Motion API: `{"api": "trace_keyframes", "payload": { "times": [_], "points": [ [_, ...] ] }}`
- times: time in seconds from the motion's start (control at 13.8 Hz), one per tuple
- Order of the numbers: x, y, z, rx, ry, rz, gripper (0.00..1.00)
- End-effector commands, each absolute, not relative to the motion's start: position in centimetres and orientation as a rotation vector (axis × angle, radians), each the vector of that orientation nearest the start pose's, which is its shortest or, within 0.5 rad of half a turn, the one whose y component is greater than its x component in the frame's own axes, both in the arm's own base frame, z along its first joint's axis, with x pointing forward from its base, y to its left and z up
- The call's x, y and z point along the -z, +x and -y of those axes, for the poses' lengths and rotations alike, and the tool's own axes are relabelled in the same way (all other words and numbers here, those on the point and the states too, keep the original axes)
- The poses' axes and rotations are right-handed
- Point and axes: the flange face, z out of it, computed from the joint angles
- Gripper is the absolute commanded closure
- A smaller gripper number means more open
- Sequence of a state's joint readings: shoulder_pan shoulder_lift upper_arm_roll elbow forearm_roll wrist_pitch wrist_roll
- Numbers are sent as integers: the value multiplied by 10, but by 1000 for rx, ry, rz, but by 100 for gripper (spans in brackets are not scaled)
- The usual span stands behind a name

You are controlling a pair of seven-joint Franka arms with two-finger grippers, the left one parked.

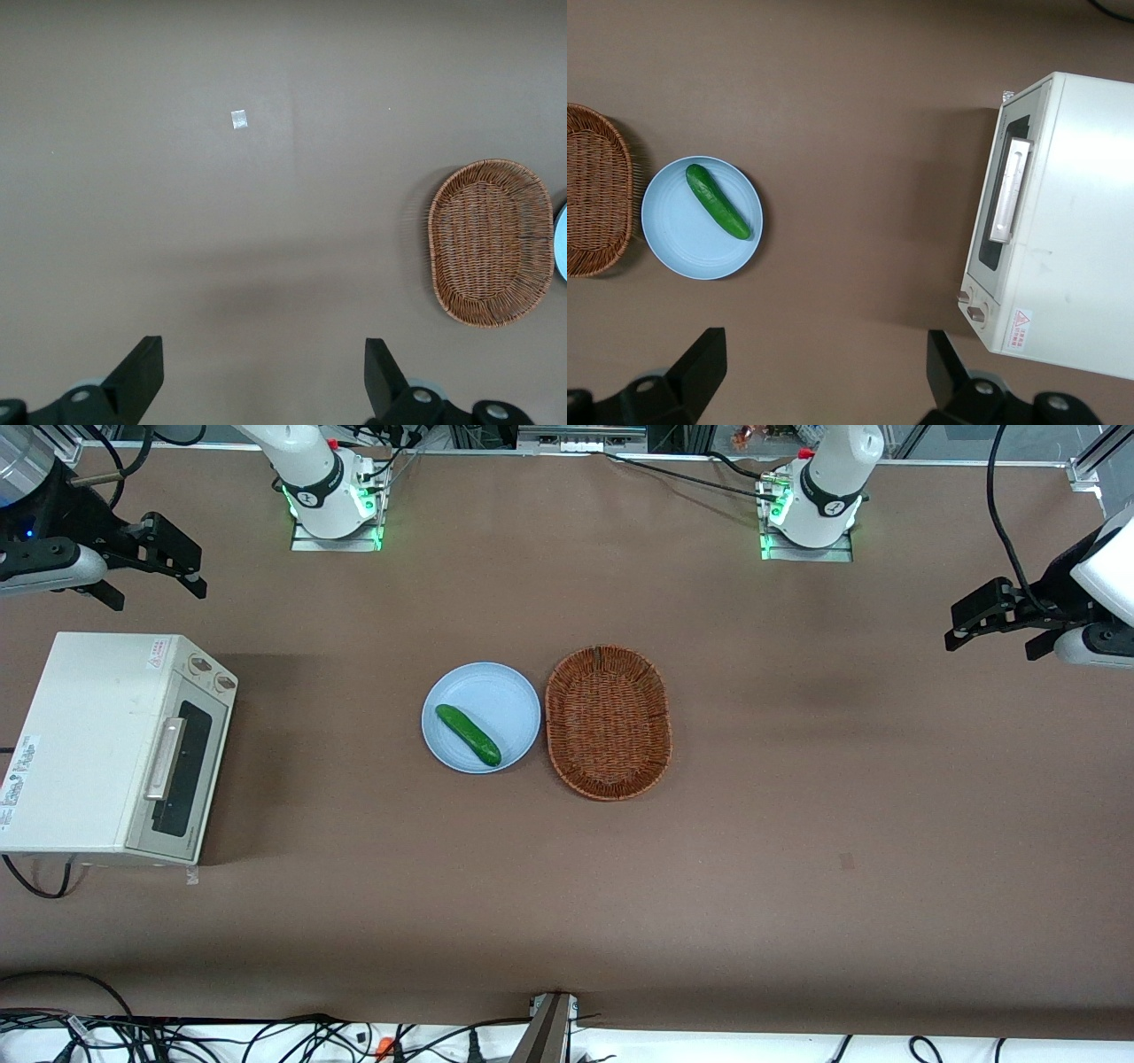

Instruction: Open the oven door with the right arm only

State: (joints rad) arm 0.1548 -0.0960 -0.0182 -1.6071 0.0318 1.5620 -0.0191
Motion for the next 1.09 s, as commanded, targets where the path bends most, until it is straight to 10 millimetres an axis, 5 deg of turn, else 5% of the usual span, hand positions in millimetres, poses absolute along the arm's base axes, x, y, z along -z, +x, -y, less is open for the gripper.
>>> {"api": "trace_keyframes", "payload": {
  "times": [0.0,1.01],
  "points": [
    [-663,508,-71,21,-3080,261,0],
    [-662,507,-70,5,-3090,280,0]
  ]
}}
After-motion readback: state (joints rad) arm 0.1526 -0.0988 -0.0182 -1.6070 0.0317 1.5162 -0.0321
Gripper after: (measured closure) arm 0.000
